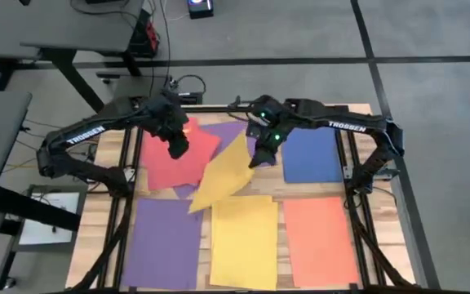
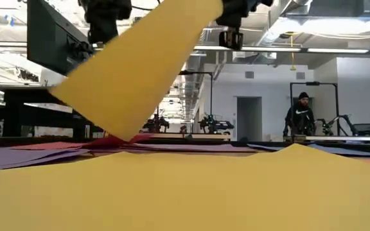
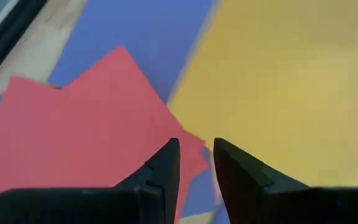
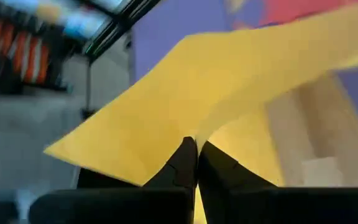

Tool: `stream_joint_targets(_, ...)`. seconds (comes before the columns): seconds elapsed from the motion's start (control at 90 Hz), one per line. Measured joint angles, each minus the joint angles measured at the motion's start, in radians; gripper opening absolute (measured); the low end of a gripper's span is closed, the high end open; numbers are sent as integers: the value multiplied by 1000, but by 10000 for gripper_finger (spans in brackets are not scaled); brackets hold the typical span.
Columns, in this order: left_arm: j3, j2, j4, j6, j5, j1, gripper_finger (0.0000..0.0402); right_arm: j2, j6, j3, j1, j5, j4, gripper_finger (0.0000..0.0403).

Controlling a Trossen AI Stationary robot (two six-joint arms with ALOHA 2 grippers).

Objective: Organize paper
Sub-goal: Stack the yellow paper on top of the yellow paper

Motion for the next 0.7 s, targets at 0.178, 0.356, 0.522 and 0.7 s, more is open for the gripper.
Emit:
stream_joint_targets(0.178,77,-20,-31,-65,6,-35,82,0,-343,0,62,-90,-187,0)
stream_joint_targets(0.356,100,-38,-54,-136,6,-63,82,15,-570,-1,114,-57,-345,0)
stream_joint_targets(0.522,100,-32,-62,-175,6,-85,82,81,-617,-1,137,16,-296,0)
stream_joint_targets(0.7,100,-20,-64,-139,5,-101,82,188,-577,-1,161,16,-275,0)
